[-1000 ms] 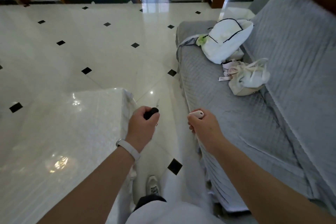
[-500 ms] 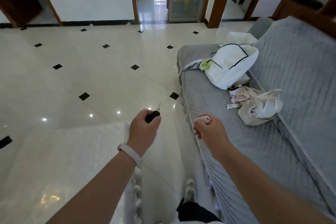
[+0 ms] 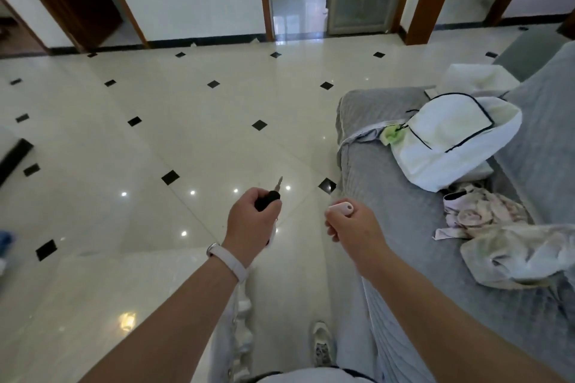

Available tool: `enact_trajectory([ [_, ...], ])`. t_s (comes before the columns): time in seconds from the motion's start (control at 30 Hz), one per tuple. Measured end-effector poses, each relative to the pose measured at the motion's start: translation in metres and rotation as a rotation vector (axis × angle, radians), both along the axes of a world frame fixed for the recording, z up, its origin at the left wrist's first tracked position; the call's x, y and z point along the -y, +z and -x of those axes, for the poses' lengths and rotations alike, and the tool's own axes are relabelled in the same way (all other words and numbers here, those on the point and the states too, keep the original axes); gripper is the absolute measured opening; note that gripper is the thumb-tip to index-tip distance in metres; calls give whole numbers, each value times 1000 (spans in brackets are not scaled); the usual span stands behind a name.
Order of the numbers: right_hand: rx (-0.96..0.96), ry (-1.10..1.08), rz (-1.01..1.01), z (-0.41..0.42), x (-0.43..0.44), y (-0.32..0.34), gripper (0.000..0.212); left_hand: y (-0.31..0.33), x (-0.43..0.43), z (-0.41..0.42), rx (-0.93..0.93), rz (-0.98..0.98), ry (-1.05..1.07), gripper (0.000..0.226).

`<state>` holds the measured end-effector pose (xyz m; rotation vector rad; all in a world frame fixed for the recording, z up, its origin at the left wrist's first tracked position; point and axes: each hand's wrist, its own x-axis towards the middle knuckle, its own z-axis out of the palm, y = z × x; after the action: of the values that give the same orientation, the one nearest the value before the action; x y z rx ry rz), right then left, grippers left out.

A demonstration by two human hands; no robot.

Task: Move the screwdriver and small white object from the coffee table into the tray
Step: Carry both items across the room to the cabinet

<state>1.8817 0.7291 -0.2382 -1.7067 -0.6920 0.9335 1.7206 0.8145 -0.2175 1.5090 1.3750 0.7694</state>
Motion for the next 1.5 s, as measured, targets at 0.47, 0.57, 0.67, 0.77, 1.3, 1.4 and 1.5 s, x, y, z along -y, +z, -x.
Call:
enact_trajectory([
  [0.47, -44, 114, 40, -54, -176, 0, 12, -4, -148, -34, 37, 5, 160, 6],
  [0.57, -37, 161, 55, -51, -224, -3, 12, -15, -193, -33, 43, 22, 146, 7],
  [0.67, -11, 161, 64, -52, -285, -3, 11, -23, -251, -32, 66, 31, 163, 7],
  [0.77, -1, 144, 79, -52, -346, 0, 11, -25, -310, -27, 87, 54, 169, 8],
  [1.3, 18, 257, 54, -8, -599, 23, 13, -11, -548, 21, 141, 37, 281, 5],
  [1.4, 12, 299, 58, -8, -642, 18, 14, -14, -582, 26, 129, 28, 345, 5],
  [1.5, 3, 371, 67, -8, -691, 12, 13, -16, -619, 27, 86, 7, 390, 5],
])
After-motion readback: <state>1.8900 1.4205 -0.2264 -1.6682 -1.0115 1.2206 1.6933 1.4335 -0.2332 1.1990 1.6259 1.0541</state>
